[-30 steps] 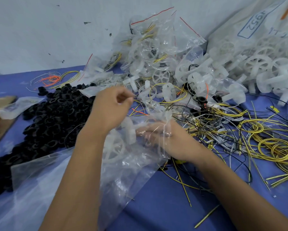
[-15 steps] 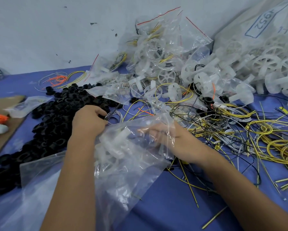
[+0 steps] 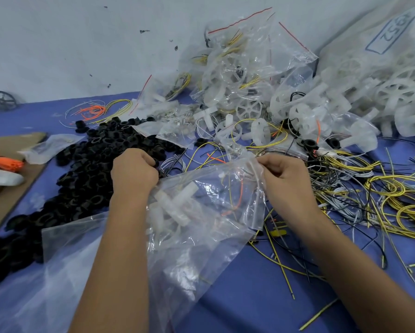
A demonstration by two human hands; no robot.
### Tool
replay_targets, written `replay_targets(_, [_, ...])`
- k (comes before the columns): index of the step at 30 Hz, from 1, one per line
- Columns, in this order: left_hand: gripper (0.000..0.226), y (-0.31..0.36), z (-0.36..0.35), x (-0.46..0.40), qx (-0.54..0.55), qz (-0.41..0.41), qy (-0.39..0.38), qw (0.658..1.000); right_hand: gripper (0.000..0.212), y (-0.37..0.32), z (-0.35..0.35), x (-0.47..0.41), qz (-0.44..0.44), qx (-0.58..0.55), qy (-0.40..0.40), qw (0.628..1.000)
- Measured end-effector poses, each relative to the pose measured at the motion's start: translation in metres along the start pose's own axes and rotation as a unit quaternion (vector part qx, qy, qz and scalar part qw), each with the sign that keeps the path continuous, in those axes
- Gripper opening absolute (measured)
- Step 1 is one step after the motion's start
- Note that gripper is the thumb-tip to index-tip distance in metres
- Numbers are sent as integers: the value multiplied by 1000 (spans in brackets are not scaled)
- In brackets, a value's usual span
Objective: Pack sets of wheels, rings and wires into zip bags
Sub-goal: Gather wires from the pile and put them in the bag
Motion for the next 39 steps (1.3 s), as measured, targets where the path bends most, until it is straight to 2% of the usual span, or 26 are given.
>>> replay_targets(5, [13, -2, 1, 0, -58, 37, -23, 997, 17, -7, -2, 3, 12, -12, -5, 1000])
replay_targets(9, [23, -2, -2, 1, -55, 30, -34, 997, 17, -7, 2, 2, 1, -14, 11, 1000])
replay_targets(12, [22, 2, 6, 2, -23, 6, 9, 1000, 20, -7, 7, 2, 3, -6, 34, 999])
replay_targets(15, [18, 20, 19, 3, 59, -39, 52, 996, 24, -11, 16, 4, 15, -22, 78, 997])
replay_targets(17, [17, 42, 18, 8, 170, -70, 16, 983, 21, -15, 24, 6, 32, -18, 118, 992])
replay_targets(20, [18, 85, 2, 27, 298, -99, -95, 945, 15, -31, 31, 8, 97, 22, 142, 985])
replay_targets(24, [9, 130, -31, 59, 295, -144, -203, 922, 39, -49, 14, 10, 181, 52, 41, 981])
replay_targets(26, [8, 140, -46, 72, 302, -146, -237, 912, 41, -47, 9, 9, 186, 56, 22, 981])
replay_targets(30, [13, 145, -60, 80, 339, -131, -254, 896, 34, -37, 15, 4, 152, -20, 20, 988])
replay_targets(35, [11, 149, -62, 84, 346, -130, -255, 893, 27, -34, 19, 0, 144, -19, 22, 989])
replay_targets(37, [13, 151, -61, 85, 307, -160, -233, 909, 22, -28, 26, -3, 111, -38, 64, 991])
replay_targets(39, [10, 158, -59, 89, 221, -227, -225, 921, 13, -17, 35, -6, 63, -83, 107, 989])
Point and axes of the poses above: each hand's wrist, its own x-axis away from the middle knuckle, its own z-axis out of the back of the hand, y = z × x, the point moved 9 cm from there along -x, towards the middle knuckle, and after that the axes turned 1 degree about -y, right-handed, at the moved point
